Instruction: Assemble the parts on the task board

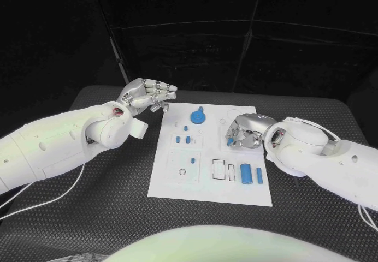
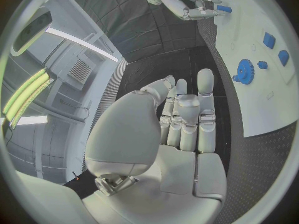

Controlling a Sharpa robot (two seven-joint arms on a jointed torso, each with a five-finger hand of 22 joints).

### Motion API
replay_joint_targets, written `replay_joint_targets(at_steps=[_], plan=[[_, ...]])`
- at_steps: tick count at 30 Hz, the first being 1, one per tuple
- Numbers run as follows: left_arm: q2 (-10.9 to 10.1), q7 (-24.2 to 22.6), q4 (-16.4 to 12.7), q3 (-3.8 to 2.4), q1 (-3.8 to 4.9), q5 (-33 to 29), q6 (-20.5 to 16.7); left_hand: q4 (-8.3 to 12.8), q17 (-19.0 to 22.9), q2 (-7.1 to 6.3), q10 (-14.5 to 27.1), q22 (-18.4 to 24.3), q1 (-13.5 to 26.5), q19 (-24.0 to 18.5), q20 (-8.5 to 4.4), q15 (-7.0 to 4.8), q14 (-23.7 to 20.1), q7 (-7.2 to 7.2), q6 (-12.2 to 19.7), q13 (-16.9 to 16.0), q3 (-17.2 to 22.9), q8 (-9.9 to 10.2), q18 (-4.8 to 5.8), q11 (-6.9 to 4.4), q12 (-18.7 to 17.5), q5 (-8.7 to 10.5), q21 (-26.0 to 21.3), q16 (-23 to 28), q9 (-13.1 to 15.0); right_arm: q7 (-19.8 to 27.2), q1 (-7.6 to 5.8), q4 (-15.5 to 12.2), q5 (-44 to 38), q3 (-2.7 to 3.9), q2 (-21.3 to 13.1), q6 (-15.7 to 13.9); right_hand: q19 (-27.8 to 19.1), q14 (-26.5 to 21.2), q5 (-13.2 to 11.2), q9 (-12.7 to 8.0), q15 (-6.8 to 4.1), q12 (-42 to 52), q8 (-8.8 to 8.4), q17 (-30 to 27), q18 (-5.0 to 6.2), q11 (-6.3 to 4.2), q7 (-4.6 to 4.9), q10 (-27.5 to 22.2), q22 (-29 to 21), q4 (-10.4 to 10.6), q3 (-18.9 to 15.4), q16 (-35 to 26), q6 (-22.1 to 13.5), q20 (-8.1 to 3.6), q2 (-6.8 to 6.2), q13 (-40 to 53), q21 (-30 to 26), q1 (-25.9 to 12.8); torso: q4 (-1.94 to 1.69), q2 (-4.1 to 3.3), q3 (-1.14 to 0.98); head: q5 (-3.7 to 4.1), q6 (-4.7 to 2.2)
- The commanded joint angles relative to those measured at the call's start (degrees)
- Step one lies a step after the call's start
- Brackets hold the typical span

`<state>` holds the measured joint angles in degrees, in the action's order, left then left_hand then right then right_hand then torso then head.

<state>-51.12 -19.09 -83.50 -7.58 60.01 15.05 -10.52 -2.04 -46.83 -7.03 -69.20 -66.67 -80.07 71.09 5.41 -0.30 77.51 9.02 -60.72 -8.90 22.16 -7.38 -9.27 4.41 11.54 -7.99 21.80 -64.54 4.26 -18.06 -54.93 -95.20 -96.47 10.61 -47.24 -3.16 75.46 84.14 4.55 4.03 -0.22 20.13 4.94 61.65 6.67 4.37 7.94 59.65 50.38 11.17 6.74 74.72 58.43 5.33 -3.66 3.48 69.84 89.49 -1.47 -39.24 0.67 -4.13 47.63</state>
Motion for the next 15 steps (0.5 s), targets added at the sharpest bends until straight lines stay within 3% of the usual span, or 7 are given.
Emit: replay_joint_targets(at_steps=[1,7,15], plan=[[0.09,-0.12,-0.02,-0.04,0.08,-0.27,0.68,0.00,0.06,0.40,0.51,0.06,0.13,-0.21,0.20,0.08,-0.23,-0.17,0.37,-0.08,-0.32,0.18,-1.08,-0.05,0.28,-0.16,-0.22,0.38,-0.10,0.91,-0.08,0.31,0.41,0.02,0.26,-0.10,0.57,1.06,-0.38,-0.11,-0.44,-1.01,-0.43,0.23,0.11,-0.08,0.05,1.16,0.46,0.12,0.84,0.39,0.65,-0.07,0.20,-0.03,0.52,0.02,0.03,-0.07,-0.02,-0.05,0.06],[0.12,-0.06,0.00,-0.04,0.08,-0.27,0.75,0.00,0.06,0.40,0.51,0.06,0.13,-0.21,0.20,0.08,-0.23,-0.17,0.37,-0.08,-0.32,0.18,-1.08,-0.05,0.28,-0.16,-0.22,0.38,-0.10,0.73,-0.07,1.29,0.27,0.00,0.71,0.16,0.88,1.19,-0.40,-0.09,-0.54,-3.45,-0.71,0.62,-0.01,-0.22,0.17,3.71,1.22,0.19,3.08,0.66,2.09,-0.23,-0.45,0.05,1.01,-0.23,0.04,-0.01,0.00,-0.07,0.21],[0.15,0.05,0.05,-0.03,0.08,-0.27,0.83,0.00,0.06,0.40,0.51,0.06,0.13,-0.21,0.20,0.08,-0.23,-0.17,0.37,-0.08,-0.32,0.18,-1.08,-0.05,0.28,-0.16,-0.22,0.38,-0.10,-0.09,-0.05,2.00,-1.82,-0.04,1.18,0.39,1.65,1.37,-1.18,-0.02,-0.80,-5.53,-0.48,1.35,-0.33,-0.44,0.14,6.32,3.27,-1.02,6.69,1.15,4.35,-0.46,-0.23,0.10,2.22,0.96,0.02,0.04,0.00,-0.07,0.35]])
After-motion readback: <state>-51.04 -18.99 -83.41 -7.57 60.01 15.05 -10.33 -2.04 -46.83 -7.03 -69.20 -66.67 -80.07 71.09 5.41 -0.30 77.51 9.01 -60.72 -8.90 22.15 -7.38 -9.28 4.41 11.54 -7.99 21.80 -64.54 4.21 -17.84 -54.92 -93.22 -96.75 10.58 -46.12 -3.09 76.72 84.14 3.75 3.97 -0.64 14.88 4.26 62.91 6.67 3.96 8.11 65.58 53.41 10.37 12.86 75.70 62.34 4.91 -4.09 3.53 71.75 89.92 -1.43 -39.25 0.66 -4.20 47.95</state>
